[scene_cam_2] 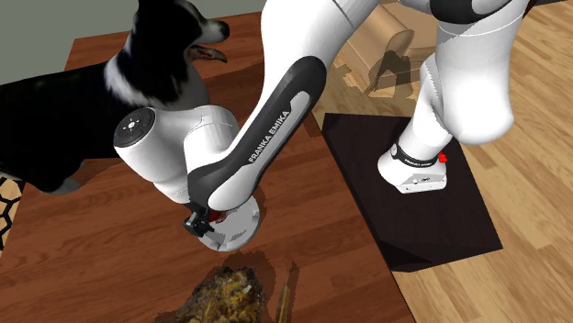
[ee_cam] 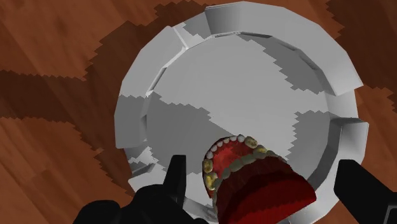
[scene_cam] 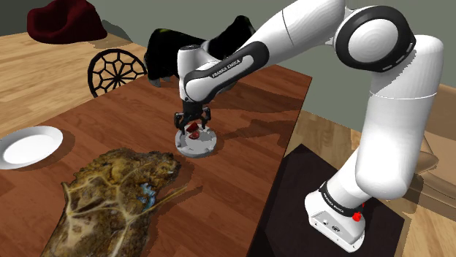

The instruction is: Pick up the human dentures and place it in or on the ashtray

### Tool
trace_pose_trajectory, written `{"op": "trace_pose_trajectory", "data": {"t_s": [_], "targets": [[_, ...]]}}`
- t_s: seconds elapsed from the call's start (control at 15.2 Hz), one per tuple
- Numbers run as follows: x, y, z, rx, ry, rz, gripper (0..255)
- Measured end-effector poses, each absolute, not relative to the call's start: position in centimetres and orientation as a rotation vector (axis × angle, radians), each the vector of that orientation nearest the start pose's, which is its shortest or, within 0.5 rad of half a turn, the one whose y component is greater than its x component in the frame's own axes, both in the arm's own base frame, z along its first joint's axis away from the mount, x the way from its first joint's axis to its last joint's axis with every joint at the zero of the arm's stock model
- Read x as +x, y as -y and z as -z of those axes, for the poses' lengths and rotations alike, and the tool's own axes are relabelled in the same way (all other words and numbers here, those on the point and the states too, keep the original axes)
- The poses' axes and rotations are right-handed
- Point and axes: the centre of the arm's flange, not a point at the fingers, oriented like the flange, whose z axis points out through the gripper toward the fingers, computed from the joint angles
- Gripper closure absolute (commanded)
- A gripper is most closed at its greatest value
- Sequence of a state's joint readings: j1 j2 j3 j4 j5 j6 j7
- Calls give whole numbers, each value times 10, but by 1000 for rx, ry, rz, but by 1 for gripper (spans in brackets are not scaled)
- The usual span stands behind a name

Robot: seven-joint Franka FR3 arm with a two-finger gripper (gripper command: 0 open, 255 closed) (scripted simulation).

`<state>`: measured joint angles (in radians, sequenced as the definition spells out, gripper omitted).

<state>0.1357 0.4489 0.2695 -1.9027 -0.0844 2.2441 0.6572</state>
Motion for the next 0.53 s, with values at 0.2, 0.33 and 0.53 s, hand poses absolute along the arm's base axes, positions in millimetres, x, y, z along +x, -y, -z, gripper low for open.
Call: {"op": "trace_pose_trajectory", "data": {"t_s": [0.2,0.33,0.53], "targets": [[574,-235,-270,-3118,-339,-163,0],[574,-233,-293,-3118,-339,-162,0],[578,-234,-311,-3118,-339,-161,0]]}}
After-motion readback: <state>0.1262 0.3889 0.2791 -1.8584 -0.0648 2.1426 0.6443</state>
